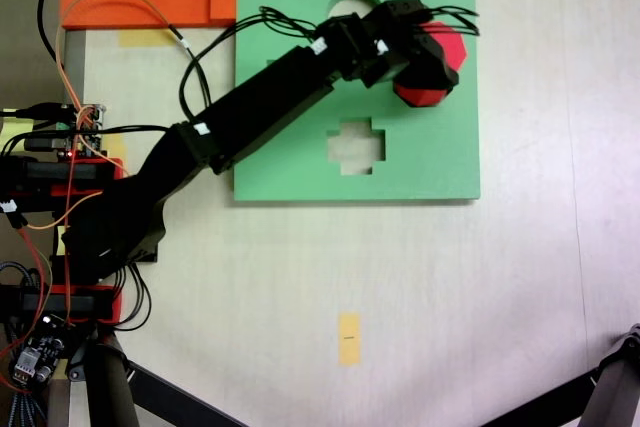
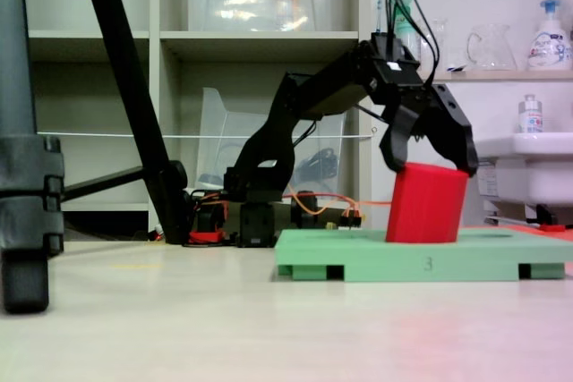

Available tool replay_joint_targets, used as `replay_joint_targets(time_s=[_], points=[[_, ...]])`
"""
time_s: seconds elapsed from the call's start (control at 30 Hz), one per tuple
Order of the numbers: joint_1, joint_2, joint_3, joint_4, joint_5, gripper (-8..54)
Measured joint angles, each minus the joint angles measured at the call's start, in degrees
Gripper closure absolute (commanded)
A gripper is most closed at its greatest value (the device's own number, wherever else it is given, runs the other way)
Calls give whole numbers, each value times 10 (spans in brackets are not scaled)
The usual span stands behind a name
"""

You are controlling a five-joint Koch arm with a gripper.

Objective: Put the octagonal pillar block into the corresponding hole

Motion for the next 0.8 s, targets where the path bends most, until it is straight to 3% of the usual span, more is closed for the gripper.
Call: replay_joint_targets(time_s=[0.63,0.8], points=[[3,-13,0,1,68,156],[2,-25,-9,4,68,76]])
